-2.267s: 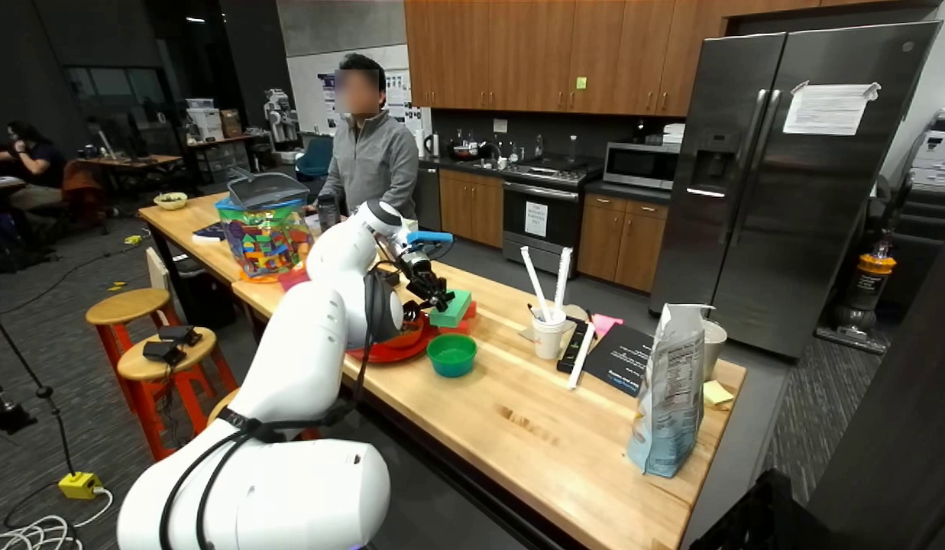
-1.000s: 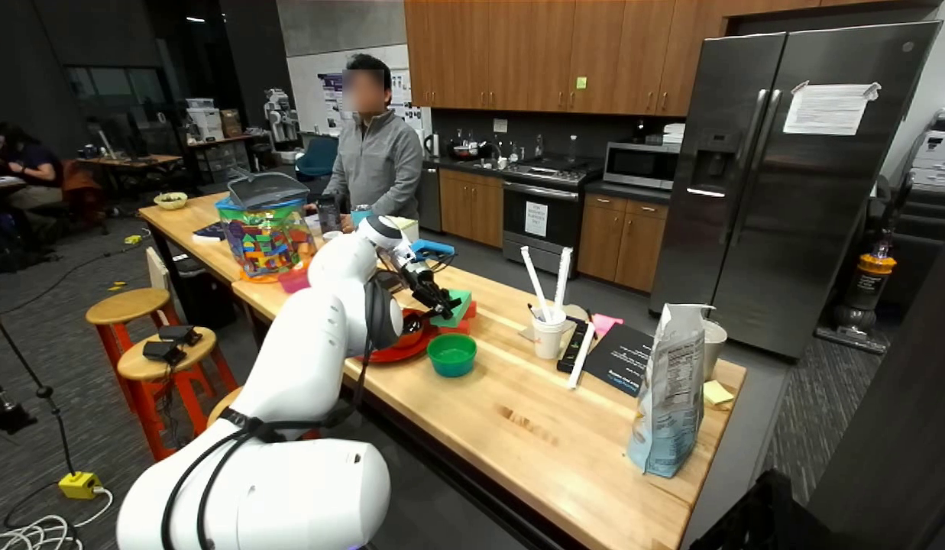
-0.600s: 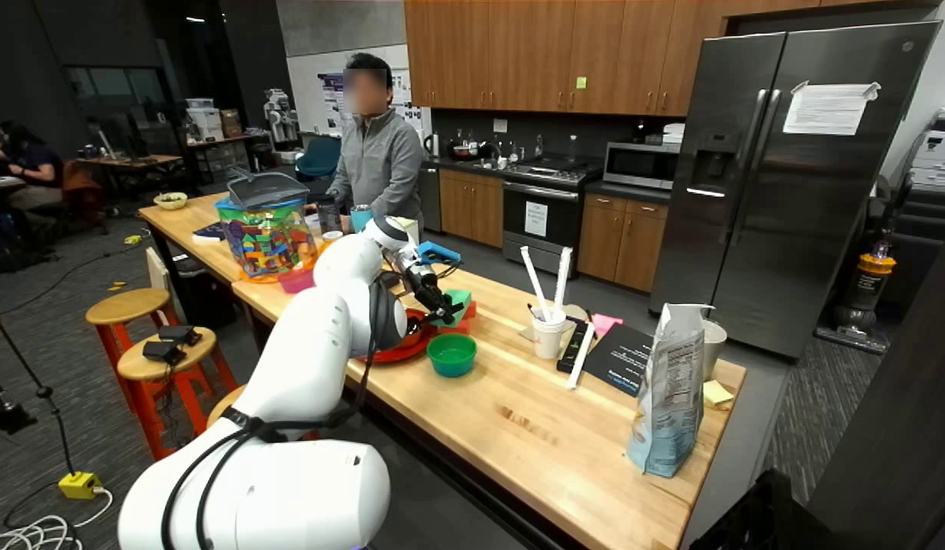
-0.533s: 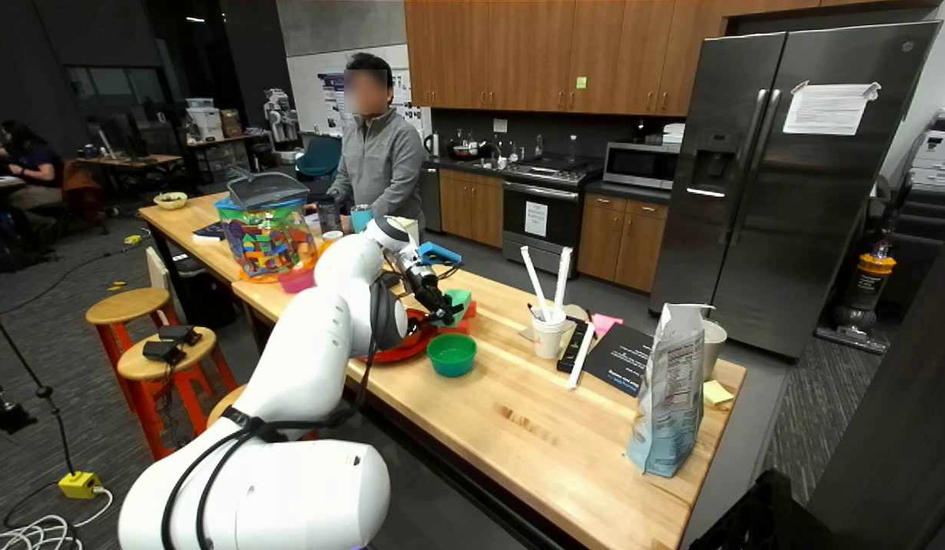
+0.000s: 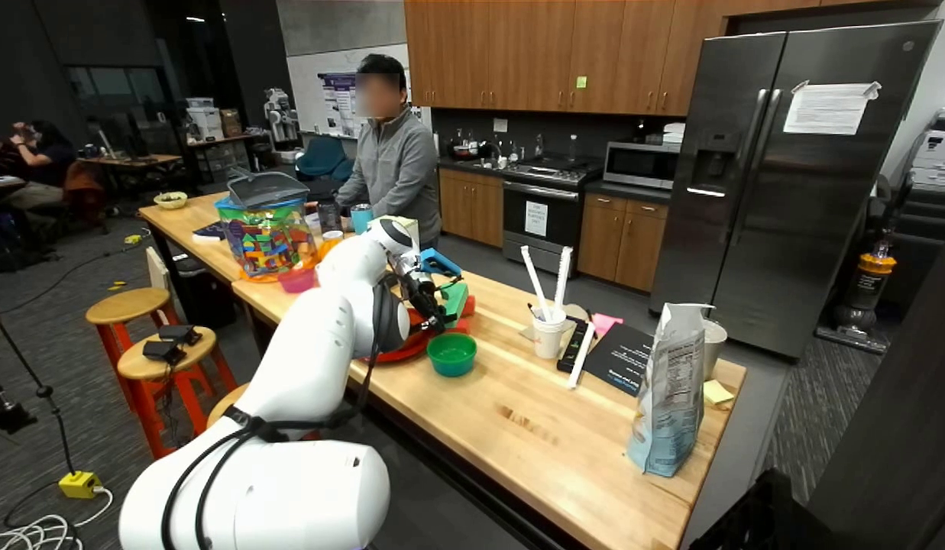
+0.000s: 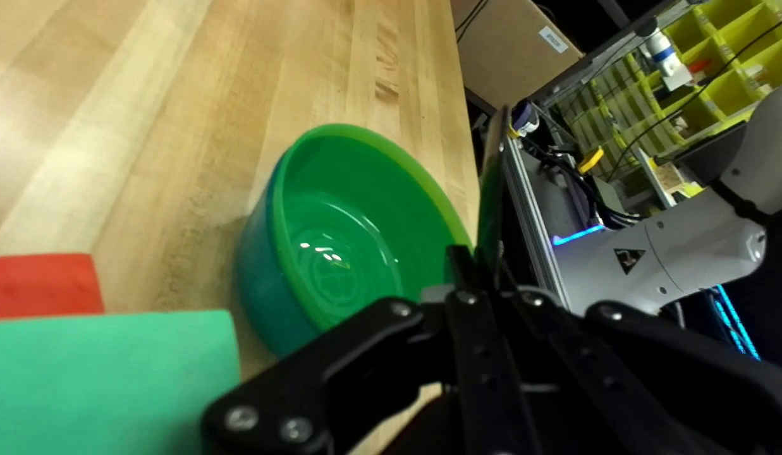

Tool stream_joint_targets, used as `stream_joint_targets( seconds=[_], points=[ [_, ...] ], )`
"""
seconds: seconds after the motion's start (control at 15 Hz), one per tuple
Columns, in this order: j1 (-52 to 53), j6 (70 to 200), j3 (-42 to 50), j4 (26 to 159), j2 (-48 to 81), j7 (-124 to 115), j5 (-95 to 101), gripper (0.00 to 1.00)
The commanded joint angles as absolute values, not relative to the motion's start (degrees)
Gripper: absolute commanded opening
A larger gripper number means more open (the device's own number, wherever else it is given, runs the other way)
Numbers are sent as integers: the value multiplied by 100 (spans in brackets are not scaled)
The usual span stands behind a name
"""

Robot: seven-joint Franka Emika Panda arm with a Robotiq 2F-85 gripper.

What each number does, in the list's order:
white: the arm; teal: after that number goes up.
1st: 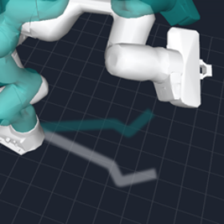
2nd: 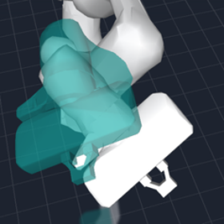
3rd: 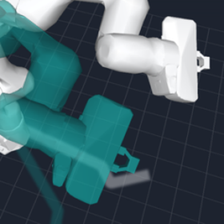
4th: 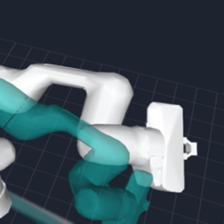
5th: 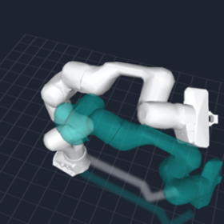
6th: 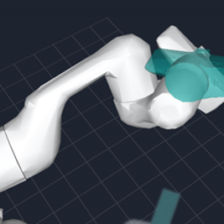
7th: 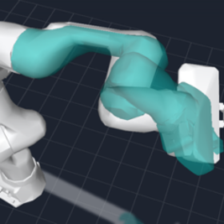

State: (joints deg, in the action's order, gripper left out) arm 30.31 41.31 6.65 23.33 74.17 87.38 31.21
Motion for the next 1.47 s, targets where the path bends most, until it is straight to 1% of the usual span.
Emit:
stream_joint_targets(
  seconds=[0.0,0.27,0.6,1.4],
  points=[
    [2911,3588,538,2370,7388,8849,2832,1],
    [2856,3278,495,2346,7425,8753,2786,1],
    [2807,3488,534,2243,7503,8539,2853,1],
    [3276,5484,955,2116,7425,8502,3592,1]
  ],
)
